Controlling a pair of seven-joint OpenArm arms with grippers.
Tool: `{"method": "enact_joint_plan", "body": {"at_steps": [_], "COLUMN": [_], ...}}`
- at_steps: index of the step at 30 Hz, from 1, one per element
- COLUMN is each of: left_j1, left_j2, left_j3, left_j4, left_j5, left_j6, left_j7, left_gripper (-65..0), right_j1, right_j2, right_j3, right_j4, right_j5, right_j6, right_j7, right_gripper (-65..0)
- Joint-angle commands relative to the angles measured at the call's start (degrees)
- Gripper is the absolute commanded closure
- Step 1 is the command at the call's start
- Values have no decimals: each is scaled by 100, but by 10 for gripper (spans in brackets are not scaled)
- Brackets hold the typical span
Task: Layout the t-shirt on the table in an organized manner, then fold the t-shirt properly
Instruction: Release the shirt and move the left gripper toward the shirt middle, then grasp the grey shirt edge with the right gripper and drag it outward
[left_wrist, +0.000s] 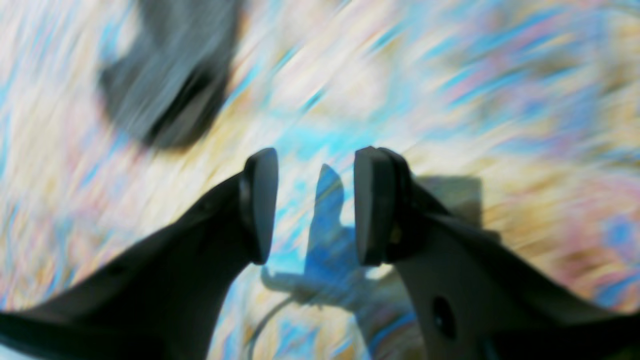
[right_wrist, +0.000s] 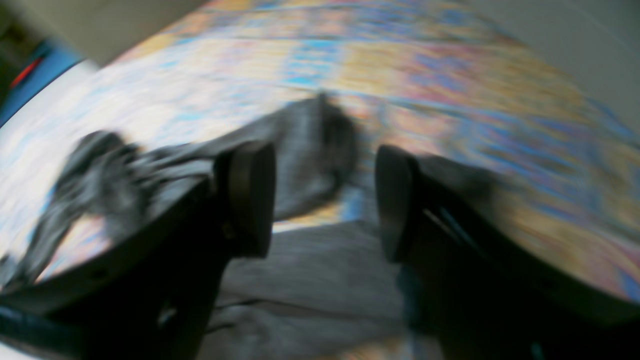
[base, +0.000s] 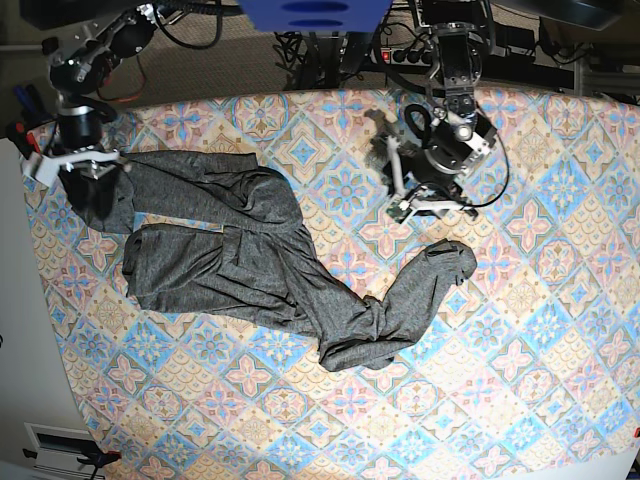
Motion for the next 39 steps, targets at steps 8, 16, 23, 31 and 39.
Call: {"method": "enact_joint_plan", "body": {"at_steps": [8, 16, 23, 31, 39], "left_j1": [-30, -13, -13, 58, 75], "left_j2": [47, 21, 38, 38, 38], "left_j3": [397, 362, 362, 362, 362], "left_j4": [-102, -102, -84, -84, -76], "left_j5": [394, 473, 473, 473, 473], "left_j6": [53, 53, 53, 53, 53], "left_j7": [-55, -55, -46, -46, -46], "left_gripper": [-245, -245, -245, -245, -245], "right_j1": [103, 991, 1114, 1765, 2169], "right_j2": [880, 1434, 2032, 2252, 2304], "right_j3": [-1191, -1209, -1499, -1543, -1912], "right_j4": [-292, -1857, -2886, -4143, -4820], "right_j5": [143, 143, 143, 134, -147], "right_j6": [203, 221, 221, 401, 401], "right_j7": [142, 151, 168, 722, 1021], "right_gripper": [-308, -308, -308, -308, -308]}}
